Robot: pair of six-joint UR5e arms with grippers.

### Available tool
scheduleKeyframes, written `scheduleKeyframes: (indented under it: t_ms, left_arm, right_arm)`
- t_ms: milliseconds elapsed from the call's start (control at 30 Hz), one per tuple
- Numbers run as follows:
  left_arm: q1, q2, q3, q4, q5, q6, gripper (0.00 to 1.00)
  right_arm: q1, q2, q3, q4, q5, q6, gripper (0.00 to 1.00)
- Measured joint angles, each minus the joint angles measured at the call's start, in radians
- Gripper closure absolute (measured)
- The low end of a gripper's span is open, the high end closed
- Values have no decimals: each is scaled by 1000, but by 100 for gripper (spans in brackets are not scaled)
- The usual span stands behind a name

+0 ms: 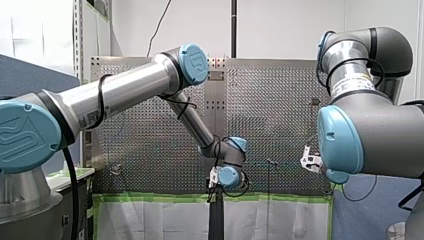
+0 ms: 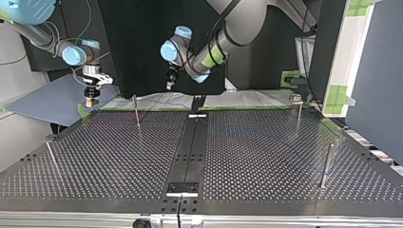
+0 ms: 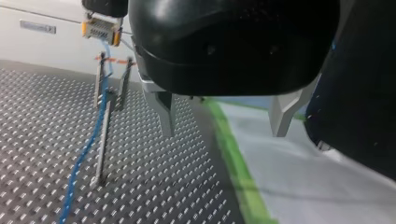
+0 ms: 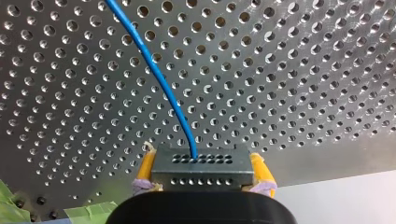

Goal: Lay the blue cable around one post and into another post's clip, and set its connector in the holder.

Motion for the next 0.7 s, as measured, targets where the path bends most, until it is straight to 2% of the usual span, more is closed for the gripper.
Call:
scheduleKeyframes:
  t_ms: [200,400,700]
  left_arm:
    - [-15,6,-11,2,41,-3,0]
    - [-34,40,-12,2,85,-8,0]
    - [-53,80,-13,1,75,-26,0]
  right_arm:
    - [0,0,0,0,0,0,100]
    - [0,0,0,0,0,1,100]
    - [0,0,0,-1,0,4,100]
